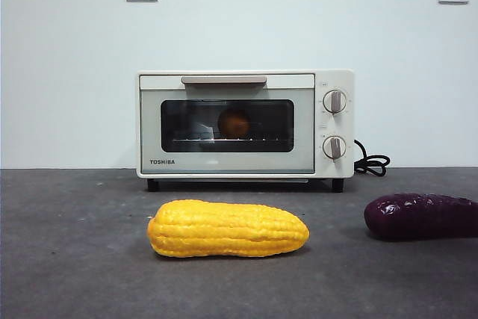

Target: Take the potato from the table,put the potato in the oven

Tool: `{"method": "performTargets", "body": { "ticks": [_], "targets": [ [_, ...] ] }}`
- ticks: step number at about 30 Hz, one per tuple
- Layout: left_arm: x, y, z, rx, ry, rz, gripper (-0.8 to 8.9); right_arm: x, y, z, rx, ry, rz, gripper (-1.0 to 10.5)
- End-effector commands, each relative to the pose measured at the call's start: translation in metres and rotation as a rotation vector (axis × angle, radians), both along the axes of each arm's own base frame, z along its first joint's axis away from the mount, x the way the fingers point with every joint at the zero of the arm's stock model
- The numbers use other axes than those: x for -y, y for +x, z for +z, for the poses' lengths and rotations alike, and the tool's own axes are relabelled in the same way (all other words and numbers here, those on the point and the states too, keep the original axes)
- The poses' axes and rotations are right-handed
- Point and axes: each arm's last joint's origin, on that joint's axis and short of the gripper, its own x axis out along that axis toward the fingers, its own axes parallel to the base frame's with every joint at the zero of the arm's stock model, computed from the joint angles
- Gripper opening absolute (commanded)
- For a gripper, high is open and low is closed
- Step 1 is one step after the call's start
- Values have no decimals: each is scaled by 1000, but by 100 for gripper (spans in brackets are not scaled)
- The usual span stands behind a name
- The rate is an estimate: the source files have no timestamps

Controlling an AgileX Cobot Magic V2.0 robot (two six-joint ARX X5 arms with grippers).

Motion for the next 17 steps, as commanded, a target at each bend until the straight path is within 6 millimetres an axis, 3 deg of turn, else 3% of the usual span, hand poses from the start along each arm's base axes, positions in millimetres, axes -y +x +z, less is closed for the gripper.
{"method": "performTargets", "body": {
  "ticks": [1, 17],
  "targets": [
    [0, 1, -3, -5, 13, -1, -4, 0, 0, -7, -30, -6, 1, 2],
    [0, 1, -3, -5, 13, -1, -4, -5, -2, -20, -161, -63, 45, 2]
  ]
}}
